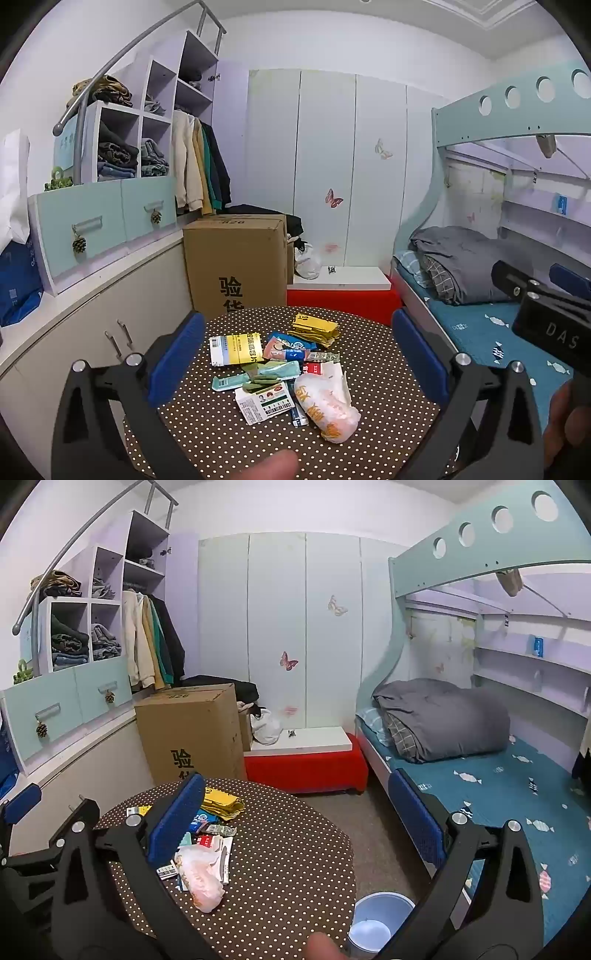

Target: Collect trash

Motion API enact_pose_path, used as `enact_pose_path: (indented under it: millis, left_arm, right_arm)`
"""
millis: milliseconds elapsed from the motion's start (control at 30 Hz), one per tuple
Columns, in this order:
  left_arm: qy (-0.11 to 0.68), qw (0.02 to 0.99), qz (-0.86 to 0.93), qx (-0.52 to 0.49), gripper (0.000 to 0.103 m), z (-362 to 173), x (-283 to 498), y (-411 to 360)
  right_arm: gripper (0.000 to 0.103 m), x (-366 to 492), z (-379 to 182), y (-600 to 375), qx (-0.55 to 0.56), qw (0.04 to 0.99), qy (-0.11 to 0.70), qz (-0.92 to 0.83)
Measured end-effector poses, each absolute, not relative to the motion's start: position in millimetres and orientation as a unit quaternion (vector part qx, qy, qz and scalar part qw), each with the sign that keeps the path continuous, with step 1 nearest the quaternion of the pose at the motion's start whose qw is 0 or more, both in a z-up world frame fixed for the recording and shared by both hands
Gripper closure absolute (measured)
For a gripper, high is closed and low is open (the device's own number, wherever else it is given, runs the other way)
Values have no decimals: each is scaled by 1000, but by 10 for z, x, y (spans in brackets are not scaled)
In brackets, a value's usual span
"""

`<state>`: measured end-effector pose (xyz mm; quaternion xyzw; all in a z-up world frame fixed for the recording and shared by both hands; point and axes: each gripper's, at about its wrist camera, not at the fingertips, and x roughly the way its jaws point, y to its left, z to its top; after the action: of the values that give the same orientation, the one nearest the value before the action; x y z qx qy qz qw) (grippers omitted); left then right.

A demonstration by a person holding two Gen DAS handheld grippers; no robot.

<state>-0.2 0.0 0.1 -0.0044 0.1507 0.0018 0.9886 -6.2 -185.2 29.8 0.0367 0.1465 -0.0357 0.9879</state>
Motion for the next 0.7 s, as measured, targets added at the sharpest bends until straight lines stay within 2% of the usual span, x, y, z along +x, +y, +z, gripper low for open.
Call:
enact_pose_path:
  millis: [700]
  left_arm:
    - [146, 989, 4, -10, 4, 90, 5, 100]
  right_arm:
    - [6, -17, 349, -1765, 31, 989, 143, -34]
